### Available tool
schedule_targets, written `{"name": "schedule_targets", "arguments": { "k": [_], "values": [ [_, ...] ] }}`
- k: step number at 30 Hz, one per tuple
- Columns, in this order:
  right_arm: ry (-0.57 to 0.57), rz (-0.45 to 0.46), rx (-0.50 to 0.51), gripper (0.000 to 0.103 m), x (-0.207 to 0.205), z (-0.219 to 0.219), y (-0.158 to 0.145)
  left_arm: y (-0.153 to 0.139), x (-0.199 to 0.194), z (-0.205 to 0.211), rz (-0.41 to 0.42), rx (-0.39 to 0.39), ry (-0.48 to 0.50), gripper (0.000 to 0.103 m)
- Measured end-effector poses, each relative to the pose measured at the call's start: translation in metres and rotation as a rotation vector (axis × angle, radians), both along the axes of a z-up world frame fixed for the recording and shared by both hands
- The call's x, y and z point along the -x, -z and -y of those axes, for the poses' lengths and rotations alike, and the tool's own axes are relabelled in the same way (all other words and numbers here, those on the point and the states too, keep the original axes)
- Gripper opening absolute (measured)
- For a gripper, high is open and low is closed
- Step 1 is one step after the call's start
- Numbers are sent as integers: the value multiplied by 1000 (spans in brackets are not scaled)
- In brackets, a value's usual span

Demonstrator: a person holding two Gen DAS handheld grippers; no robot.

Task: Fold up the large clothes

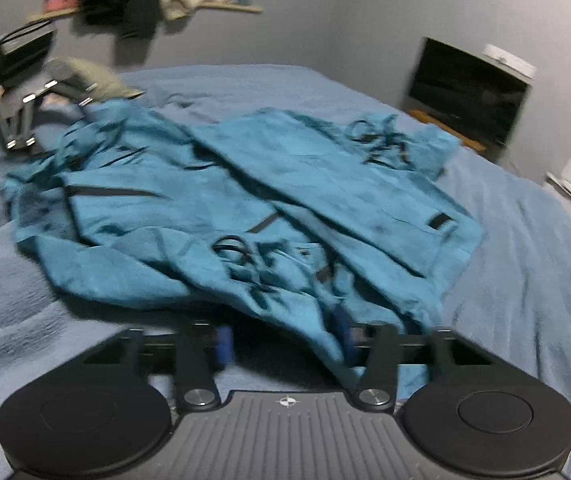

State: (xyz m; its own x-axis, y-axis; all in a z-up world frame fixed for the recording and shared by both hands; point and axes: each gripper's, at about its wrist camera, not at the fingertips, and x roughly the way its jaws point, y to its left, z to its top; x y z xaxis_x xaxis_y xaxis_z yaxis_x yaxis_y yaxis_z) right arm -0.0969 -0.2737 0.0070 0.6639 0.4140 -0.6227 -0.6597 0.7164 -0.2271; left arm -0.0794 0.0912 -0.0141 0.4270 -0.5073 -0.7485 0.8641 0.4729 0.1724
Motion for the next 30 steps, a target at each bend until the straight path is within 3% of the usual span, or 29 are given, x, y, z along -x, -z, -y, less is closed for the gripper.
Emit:
{"name": "schedule_targets", "arguments": {
  "k": [2,7,13,19,24,27,30],
  "values": [
    [42,14,-19,23,1,4,2,-1,1,-2,7,20,-20,42],
    [104,107,-18,16,12,7,2,-12,0,-2,75,91,-110,30],
    [208,188,16,13,5,1,-5,-31,-8,-2,181,186,-258,27],
    [320,299,-11,12,-27,-21,-27,-39,-36,-1,243,178,-420,21],
    [419,307,-213,11,-72,-32,-41,-38,-64,-3,252,160,-529,18],
    [478,265,-341,10,-97,-28,-32,-33,-81,-7,224,167,-581,18],
    [515,223,-409,10,-114,-21,-15,-28,-98,-13,198,184,-640,17]
  ]
}}
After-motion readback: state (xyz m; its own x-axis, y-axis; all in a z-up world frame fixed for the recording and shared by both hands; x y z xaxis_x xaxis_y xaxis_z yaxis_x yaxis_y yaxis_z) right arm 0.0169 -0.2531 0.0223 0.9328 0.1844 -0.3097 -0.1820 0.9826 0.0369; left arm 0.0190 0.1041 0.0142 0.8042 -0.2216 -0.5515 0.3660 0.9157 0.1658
